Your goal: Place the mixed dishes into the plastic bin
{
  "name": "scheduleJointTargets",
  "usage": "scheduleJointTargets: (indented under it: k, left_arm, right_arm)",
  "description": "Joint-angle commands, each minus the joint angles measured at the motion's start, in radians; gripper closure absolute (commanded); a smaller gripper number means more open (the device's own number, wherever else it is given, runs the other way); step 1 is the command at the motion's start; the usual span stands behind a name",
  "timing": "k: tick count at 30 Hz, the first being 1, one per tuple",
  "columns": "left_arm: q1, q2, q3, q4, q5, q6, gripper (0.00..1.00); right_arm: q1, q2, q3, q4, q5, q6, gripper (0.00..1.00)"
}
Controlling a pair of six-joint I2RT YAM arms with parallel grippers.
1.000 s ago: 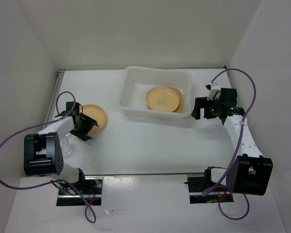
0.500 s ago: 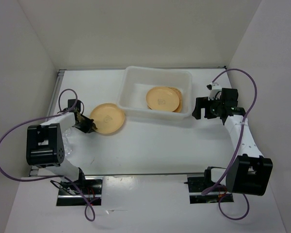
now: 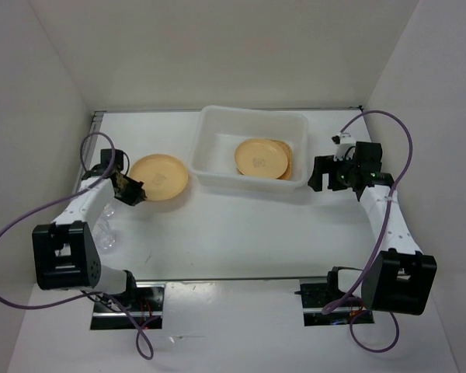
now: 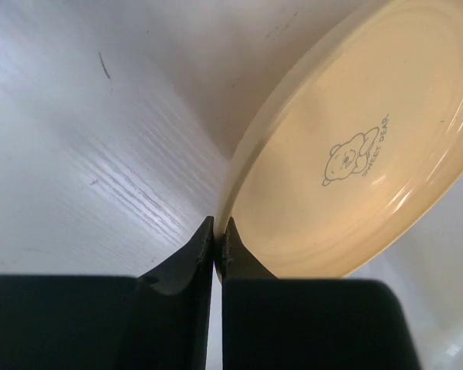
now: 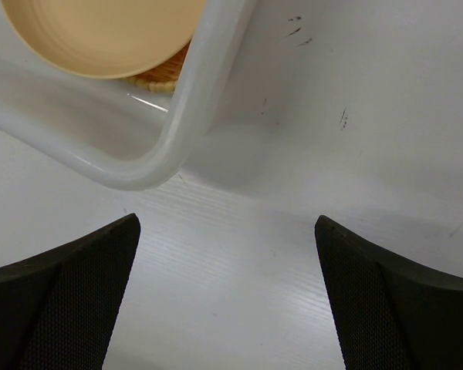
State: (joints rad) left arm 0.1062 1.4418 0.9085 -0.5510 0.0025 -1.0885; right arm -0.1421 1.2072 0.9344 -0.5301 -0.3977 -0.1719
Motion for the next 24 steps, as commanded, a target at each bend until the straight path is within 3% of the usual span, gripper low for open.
scheduleJointTargets:
  k: [1,10,12,15,16,24]
  left_arm:
    - [0.001,-0.106,0.088,-0.079,-0.082,-0.066,1.0]
    - [0.001,-0.169,0.291,-0.059,-0.033,-0.085,1.0]
    - [0.001,-0.179,0.363,0.008,0.011,-0.048,1.0]
    - [-0.008,-0.109,0.426,0.152,0.176,0.045,1.0]
    - [-0.043,-0.04,0.51,0.166,0.201,0.08,1.0]
    - [-0.267,0.344,0.918,0.019,0.321,0.398,1.0]
  right_arm:
    - [-0.005,-0.028,-0.008,0.036,-0.007,0.011,0.02]
    - [0.026,-0.028,0.041,-0.091,0.078,-0.124,0.02]
    - [0.026,-0.038,0.041,-0.091,0.112,-0.107,0.02]
    - [0.026,-0.049,0.041,-0.077,0.123,-0.094,0.02]
    - [0.026,-0.049,0.032,-0.077,0.138,-0.081,0.02]
    - [0.026,-0.07,0.066,-0.088,0.341,-0.06,0.02]
